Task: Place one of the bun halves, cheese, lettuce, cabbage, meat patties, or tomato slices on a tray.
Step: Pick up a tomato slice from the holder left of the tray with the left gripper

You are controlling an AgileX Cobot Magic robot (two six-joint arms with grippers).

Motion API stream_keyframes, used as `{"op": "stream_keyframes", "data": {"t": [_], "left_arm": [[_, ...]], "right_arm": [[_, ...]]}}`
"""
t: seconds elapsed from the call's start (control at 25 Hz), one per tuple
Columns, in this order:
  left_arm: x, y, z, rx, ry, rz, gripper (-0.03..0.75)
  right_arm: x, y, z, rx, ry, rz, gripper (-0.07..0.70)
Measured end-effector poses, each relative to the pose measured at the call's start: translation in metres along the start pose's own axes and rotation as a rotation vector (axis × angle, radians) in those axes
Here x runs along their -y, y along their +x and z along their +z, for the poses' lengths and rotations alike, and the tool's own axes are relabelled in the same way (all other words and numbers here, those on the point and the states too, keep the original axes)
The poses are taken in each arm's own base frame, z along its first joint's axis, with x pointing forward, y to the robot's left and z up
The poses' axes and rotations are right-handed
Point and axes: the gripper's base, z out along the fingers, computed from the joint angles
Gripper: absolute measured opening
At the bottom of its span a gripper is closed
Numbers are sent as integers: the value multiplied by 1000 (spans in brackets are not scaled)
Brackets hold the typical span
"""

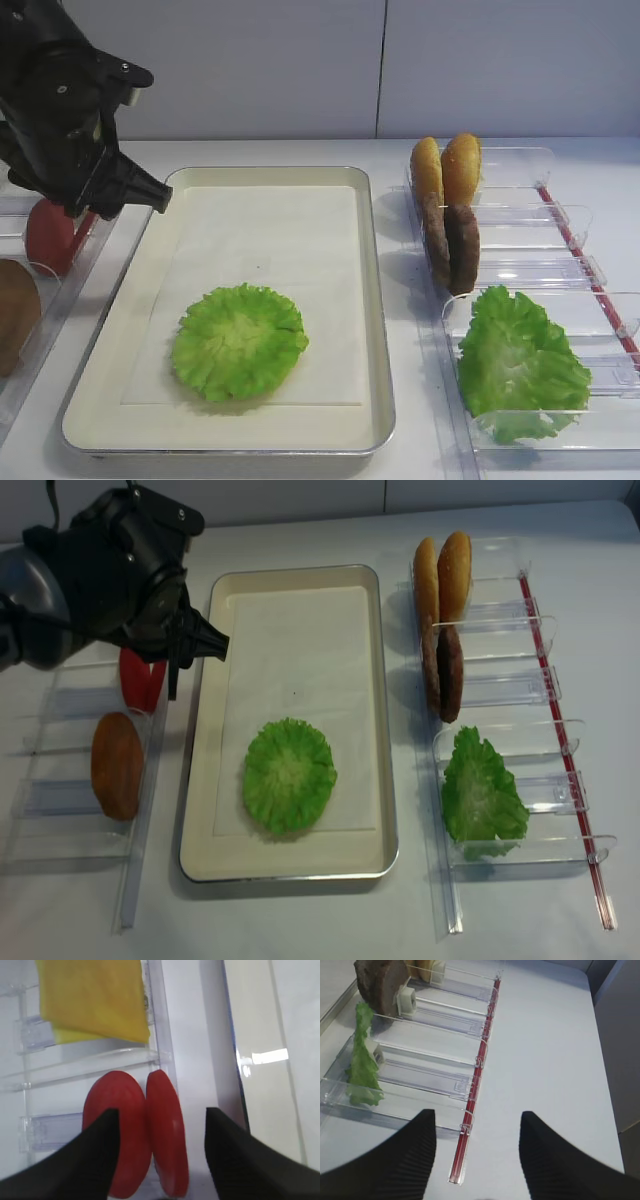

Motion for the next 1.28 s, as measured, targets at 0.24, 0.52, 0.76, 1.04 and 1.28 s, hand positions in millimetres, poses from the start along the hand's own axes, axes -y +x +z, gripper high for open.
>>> {"op": "stream_keyframes", "data": {"t": [0.24,0.52,0.76,1.04,1.28], "left_arm": [[5,2,12,-34,-16,22,377],[5,2,13,-35,-26,31,377],[5,2,13,-38,-29,25,294],[5,2,13,-38,-29,25,137],[4,3,13,-44,-33,25,69]], "right_arm": [[0,0,0,0,0,0,396],[0,0,0,0,0,0,396],[0,0,0,0,0,0,396],[0,0,0,0,0,0,396],[0,0,0,0,0,0,396]]}}
